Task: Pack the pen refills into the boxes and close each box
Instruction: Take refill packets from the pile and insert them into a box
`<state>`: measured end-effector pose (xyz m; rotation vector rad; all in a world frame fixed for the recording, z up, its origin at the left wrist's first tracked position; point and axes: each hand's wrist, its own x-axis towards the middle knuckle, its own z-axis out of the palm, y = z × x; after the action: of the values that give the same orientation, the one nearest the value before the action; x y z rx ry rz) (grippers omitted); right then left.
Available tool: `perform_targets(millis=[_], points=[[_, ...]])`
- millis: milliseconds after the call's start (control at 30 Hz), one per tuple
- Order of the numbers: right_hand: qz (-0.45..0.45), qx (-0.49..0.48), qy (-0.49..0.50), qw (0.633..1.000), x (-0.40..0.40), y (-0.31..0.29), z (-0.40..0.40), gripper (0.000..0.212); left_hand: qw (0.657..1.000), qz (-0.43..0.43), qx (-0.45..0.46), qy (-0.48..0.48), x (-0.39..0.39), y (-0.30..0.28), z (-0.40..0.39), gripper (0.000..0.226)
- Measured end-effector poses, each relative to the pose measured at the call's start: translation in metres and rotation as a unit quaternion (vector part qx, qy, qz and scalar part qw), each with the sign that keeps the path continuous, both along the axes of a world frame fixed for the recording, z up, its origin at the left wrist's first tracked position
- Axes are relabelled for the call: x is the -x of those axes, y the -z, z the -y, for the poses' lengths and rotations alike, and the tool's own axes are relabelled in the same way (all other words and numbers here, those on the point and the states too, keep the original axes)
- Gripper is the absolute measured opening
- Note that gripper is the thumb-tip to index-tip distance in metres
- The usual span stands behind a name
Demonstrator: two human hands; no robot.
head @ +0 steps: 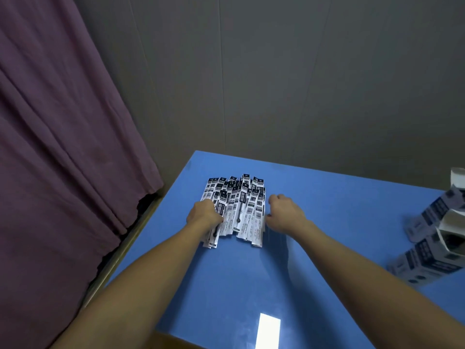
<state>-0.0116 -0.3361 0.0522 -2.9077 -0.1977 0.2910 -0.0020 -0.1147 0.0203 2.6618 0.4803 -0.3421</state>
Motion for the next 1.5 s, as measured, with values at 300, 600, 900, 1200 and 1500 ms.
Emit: perform_targets(millis=[300, 600, 900, 1200, 1500], points=[[-0.017, -0.008, -0.012, 1.000, 0.002, 0.006, 0.001, 0.039, 0.998, 0.002, 0.066, -0.017, 0.000, -0.009, 0.001, 0.017], [-0.045, -0.015, 0.049, 0.998, 0.034, 0.008, 0.028, 0.038, 0.987, 0.068, 0.121, 0.084, -0.025, -0.044, 0.037, 0.034], [-0.023, -0.028, 0.149, 0.988, 0.102, 0.002, 0.108, 0.038, 0.962, 0.096, 0.184, 0.176, 0.003, -0.062, 0.141, 0.013], [-0.015, -0.031, 0.169, 0.985, 0.184, -0.004, 0.199, 0.040, 0.961, 0.105, 0.192, 0.168, 0.067, -0.071, 0.210, 0.015], [-0.019, -0.023, 0.138, 0.990, 0.261, -0.004, 0.294, 0.042, 0.965, 0.136, 0.199, 0.101, 0.153, -0.069, 0.262, 0.014]])
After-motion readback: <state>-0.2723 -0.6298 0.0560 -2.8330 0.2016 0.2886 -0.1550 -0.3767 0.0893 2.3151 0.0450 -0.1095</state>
